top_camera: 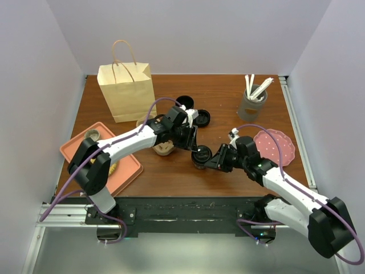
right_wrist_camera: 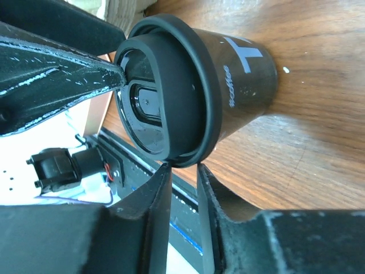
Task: Pack the takeout coffee
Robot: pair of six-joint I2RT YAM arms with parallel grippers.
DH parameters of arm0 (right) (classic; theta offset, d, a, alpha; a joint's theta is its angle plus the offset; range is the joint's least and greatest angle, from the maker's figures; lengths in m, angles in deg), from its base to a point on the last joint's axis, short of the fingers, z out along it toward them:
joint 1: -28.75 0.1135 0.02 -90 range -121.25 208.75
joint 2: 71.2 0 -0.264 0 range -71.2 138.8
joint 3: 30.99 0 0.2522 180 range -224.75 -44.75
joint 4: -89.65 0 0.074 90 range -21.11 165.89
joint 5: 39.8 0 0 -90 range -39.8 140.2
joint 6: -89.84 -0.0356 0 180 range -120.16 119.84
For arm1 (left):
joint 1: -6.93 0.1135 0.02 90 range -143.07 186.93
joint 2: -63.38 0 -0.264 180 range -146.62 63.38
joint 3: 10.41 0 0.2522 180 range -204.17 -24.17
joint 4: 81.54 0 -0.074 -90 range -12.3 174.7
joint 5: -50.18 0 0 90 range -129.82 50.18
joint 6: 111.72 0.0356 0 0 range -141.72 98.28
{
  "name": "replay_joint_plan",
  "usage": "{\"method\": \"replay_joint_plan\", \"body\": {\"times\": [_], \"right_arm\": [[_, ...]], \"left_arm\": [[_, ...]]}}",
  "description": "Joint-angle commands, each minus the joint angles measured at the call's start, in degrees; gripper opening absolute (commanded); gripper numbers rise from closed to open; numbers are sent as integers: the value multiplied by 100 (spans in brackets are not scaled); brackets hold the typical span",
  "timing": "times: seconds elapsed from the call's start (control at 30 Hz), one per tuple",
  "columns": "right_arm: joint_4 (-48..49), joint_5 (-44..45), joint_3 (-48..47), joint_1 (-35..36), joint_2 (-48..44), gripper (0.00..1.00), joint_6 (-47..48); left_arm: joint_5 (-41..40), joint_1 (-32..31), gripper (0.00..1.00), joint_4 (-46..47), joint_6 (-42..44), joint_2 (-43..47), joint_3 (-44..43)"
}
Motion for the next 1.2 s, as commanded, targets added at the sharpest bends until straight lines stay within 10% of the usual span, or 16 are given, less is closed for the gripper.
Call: {"method": "replay_joint_plan", "body": {"times": [0.0,0.47,1.17], "right_arm": [[-595,1003,407,8,-142,23,-85],[-1385,1223,-655,-1,-836,32,-59],[-1089,1594,-1395,-98,526,29,477]], "left_arm": [[-395,27,48,-265,76,-37,390],[-527,27,48,-212,49,-28,636],[-527,27,48,-265,155,-160,566]]}}
